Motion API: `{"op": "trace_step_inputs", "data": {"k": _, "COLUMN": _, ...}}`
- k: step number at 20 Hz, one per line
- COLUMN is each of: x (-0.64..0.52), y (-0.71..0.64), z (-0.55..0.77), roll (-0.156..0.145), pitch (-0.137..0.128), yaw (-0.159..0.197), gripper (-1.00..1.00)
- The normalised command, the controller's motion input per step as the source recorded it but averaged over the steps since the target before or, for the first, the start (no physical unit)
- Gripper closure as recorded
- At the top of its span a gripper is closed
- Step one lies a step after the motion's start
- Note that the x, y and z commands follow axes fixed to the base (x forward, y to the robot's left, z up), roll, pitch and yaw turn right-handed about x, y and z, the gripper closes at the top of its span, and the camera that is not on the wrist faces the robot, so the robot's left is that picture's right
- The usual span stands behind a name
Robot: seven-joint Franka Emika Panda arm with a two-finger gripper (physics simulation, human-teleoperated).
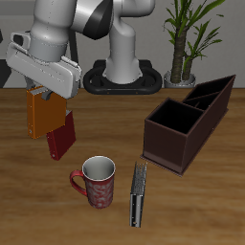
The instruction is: Place the orange book into the left desk caddy's left compartment and place the striped book into the left desk caddy's right compartment and place the red book into the left desk caddy's right compartment
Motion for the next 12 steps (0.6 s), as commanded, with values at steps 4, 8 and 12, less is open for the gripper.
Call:
{"op": "trace_step_inputs", "data": {"k": 4, "x": -0.48, "y": 0.35, "z": 0.39, "roll": 0.025, "pitch": -0.049, "yaw": -0.013, "gripper": 1.00}}
{"op": "trace_step_inputs", "data": {"k": 8, "x": -0.43, "y": 0.28, "z": 0.27, "roll": -0.002, "pitch": -0.019, "yaw": -0.024, "gripper": 1.00}}
{"op": "trace_step_inputs", "data": {"k": 12, "x": -0.48, "y": 0.39, "z": 0.17, "roll": 0.041, "pitch": -0.051, "yaw": -0.008, "gripper": 1.00}}
